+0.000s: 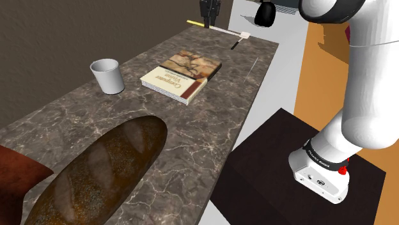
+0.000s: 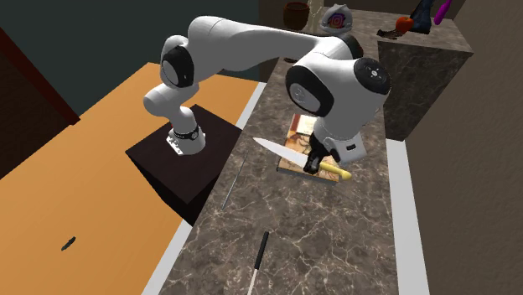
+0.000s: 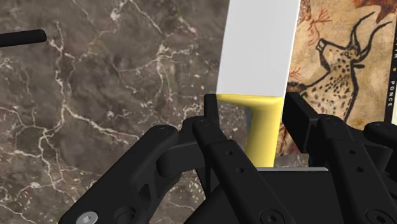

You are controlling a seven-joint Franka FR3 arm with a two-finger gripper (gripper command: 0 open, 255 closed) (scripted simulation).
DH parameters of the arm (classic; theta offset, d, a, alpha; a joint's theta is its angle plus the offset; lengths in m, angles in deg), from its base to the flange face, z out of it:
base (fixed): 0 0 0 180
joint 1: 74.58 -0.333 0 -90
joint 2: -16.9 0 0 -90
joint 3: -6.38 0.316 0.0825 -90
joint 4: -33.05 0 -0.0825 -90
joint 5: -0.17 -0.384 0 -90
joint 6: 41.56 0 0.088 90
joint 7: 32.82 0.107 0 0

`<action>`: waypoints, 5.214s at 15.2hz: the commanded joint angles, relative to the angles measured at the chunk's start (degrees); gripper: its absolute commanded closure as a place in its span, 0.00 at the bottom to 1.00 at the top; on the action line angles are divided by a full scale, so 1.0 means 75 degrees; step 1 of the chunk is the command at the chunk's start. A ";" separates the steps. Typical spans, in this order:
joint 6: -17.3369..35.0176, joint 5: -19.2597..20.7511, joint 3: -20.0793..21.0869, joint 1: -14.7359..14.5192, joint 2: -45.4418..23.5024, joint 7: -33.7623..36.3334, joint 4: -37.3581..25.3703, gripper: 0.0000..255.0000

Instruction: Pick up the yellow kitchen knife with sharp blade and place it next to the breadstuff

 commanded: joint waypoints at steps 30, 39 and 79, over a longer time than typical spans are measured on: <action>0.2756 -0.0594 0.2074 -0.2710 0.5969 0.4161 0.8025 1.00; 0.3663 -0.0635 0.2121 -0.2729 0.5852 0.4010 0.8827 1.00; 0.4533 -0.0624 0.2094 -0.2678 0.5466 0.3754 0.9347 0.00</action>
